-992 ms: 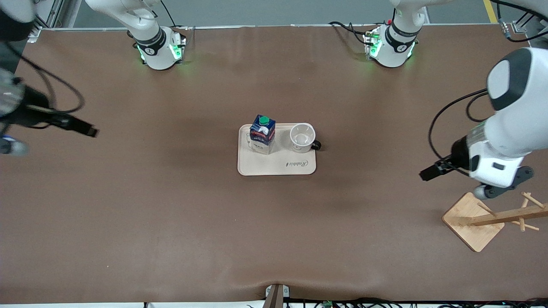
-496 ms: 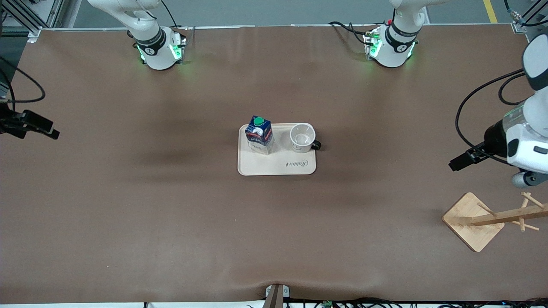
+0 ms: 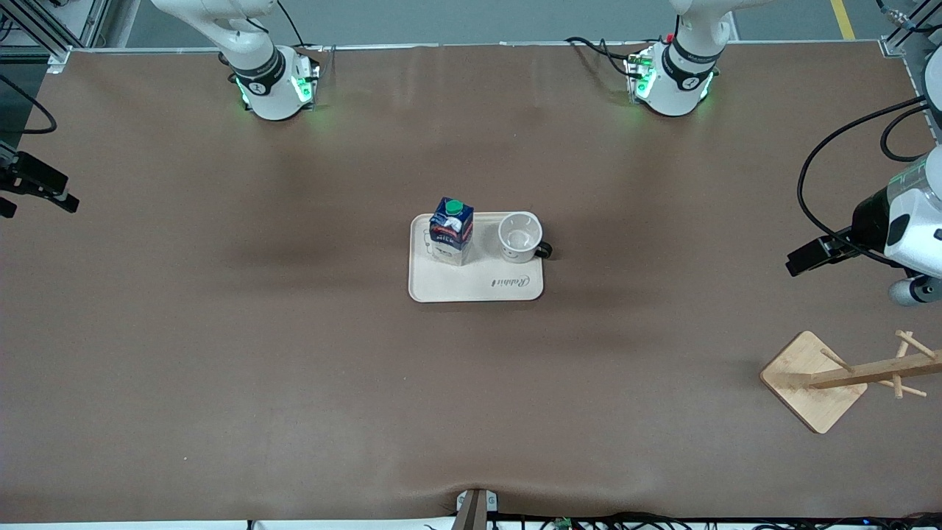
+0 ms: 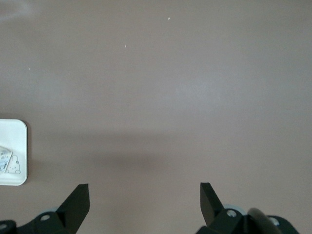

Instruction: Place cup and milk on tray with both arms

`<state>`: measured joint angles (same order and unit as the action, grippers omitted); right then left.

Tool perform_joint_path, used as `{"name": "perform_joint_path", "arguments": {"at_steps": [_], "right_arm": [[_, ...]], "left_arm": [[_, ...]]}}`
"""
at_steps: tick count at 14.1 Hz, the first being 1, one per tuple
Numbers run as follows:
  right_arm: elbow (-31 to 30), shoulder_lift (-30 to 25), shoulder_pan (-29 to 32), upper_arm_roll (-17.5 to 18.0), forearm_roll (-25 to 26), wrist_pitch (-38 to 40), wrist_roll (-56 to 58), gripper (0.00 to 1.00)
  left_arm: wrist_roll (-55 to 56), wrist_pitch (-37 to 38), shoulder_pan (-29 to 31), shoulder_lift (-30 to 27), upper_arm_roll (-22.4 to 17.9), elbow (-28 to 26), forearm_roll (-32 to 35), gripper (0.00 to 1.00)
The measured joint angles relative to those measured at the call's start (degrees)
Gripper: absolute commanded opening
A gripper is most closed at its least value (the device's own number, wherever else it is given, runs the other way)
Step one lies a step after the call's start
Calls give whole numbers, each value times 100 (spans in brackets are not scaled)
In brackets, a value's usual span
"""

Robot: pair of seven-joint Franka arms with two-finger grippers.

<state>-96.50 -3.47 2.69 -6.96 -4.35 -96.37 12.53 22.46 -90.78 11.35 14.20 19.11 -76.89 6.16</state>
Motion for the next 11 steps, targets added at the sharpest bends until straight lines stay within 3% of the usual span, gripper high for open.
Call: {"name": "perform_joint_path", "arguments": {"at_steps": [4, 9, 11], "right_arm": [[12, 0, 0, 81, 4, 131, -609, 100], [146, -2, -5, 158, 6, 331, -1004, 100], [224, -3, -15, 186, 6, 441, -1043, 100]], "left_arm": [[-169, 275, -95, -306, -101, 2, 0, 100], [-989, 357, -803, -690, -1001, -336, -4, 100], [-1064, 366, -868, -990, -1093, -651, -89, 100]]}}
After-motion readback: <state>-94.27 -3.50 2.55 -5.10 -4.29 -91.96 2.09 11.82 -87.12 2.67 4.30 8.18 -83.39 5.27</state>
